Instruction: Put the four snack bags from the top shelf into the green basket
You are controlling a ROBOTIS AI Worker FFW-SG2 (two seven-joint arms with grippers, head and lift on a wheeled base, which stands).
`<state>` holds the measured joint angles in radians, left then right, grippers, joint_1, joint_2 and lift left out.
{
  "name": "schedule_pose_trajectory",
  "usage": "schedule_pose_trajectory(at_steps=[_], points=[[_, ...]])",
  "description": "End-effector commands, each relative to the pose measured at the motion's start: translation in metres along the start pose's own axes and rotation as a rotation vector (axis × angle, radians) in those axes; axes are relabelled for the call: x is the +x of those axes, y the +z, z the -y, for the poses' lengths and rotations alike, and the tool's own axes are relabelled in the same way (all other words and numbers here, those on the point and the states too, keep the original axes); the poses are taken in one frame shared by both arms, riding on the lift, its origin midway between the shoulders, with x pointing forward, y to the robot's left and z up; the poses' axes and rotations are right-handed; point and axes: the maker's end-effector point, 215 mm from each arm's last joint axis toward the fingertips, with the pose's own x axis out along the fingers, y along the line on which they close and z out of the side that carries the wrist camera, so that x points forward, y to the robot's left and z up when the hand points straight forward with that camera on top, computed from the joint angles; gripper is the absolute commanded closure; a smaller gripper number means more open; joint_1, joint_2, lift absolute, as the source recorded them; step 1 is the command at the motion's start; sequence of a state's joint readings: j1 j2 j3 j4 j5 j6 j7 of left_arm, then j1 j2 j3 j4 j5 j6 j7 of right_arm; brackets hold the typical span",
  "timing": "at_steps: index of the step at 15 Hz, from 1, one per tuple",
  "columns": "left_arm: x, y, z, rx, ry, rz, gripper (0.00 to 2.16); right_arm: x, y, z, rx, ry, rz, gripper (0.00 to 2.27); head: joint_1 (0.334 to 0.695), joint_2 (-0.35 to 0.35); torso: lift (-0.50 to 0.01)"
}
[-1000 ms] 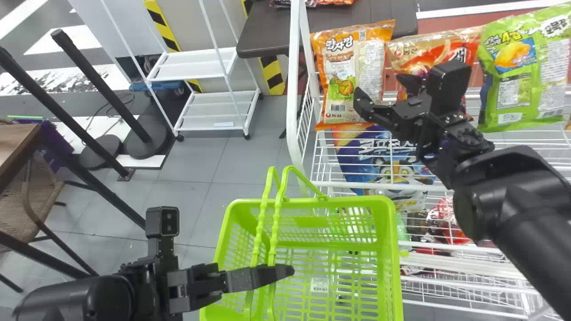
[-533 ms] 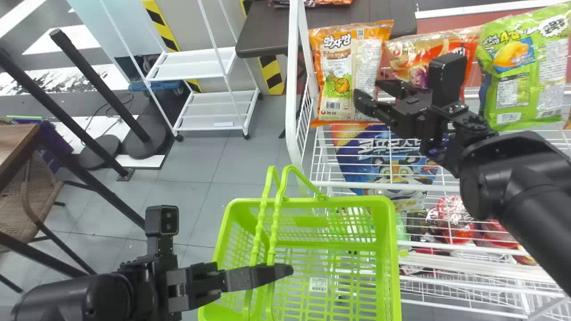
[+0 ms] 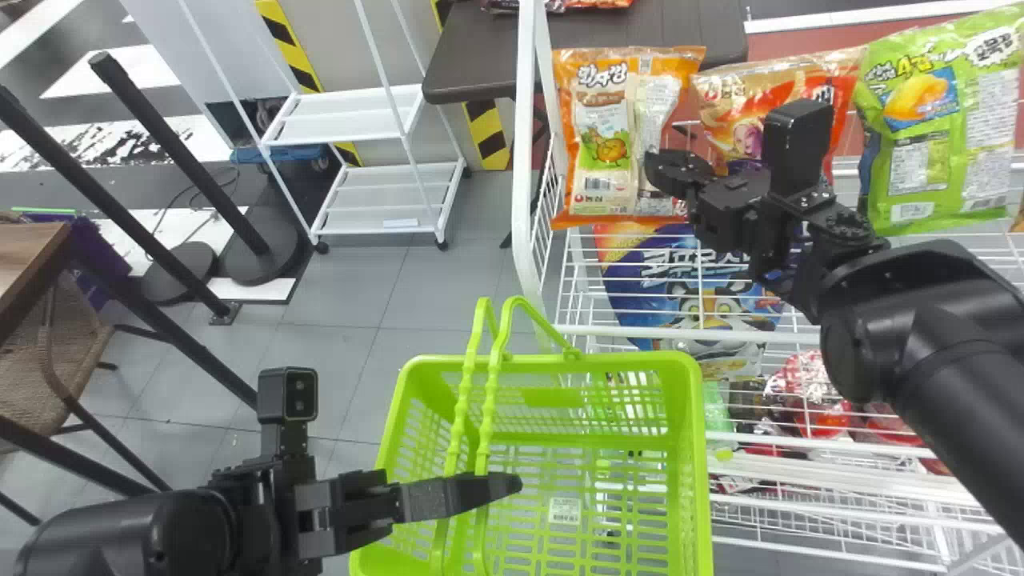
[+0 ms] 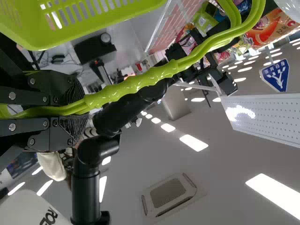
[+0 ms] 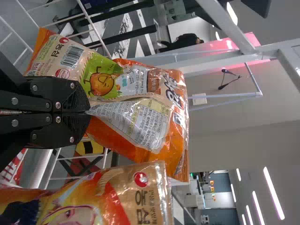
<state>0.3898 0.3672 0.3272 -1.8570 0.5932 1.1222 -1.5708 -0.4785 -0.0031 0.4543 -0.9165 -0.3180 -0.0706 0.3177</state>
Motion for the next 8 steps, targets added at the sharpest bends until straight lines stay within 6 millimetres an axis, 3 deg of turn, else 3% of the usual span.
schedule_pose_trajectory(at_steps=[1,4,8], points=[[-0.004,0.001,0.003,0.000,-0.006,0.005,2.15,-0.004,0.004,-0.022,-0.051,0.015,0.011,2.25,0.695,0.276,0.000],[-0.008,0.004,0.002,0.000,-0.001,0.008,2.15,-0.031,0.002,-0.053,-0.134,-0.014,-0.003,2.25,0.695,0.299,0.000],[-0.010,0.016,-0.001,0.019,0.003,0.015,2.15,-0.075,0.015,-0.049,-0.128,-0.078,0.027,2.25,0.695,0.316,0.000]])
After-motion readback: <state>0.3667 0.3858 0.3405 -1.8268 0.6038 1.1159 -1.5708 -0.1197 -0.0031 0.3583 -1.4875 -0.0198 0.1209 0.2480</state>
